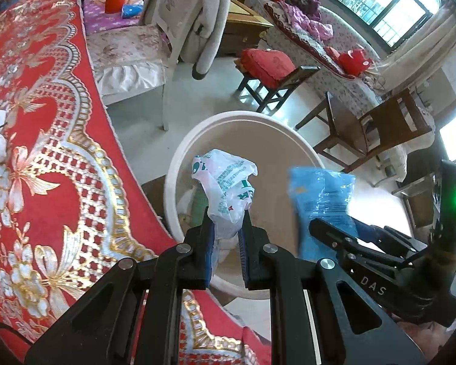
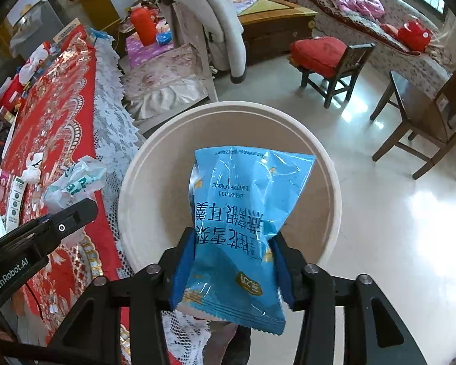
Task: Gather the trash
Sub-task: 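Open both tools to drop the packet and bag into the bucket, then move both open tools back over the tablecloth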
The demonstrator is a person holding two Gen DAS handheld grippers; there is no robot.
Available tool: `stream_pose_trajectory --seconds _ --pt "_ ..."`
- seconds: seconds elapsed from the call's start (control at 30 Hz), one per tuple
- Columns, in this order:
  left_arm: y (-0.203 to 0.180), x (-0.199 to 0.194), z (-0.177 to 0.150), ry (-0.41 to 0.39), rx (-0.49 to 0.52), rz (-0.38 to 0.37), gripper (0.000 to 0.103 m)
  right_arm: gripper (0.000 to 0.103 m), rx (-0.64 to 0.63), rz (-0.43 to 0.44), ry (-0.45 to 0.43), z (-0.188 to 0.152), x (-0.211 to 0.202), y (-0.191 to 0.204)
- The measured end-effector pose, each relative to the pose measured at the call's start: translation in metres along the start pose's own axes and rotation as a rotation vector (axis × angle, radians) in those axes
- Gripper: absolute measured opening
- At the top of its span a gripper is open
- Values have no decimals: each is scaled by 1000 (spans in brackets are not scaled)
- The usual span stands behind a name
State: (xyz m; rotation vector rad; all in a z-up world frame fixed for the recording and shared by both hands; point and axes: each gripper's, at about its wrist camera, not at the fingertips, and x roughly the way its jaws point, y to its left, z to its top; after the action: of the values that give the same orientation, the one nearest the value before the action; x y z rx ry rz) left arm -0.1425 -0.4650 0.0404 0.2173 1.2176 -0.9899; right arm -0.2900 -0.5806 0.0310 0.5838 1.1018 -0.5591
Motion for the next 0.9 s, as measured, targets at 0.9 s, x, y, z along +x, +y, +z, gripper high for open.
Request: stream_pose_trajectory --seconds 0.9 --pt "43 -46 -21 -77 -80 95 46 50 -32 28 13 1 1 30"
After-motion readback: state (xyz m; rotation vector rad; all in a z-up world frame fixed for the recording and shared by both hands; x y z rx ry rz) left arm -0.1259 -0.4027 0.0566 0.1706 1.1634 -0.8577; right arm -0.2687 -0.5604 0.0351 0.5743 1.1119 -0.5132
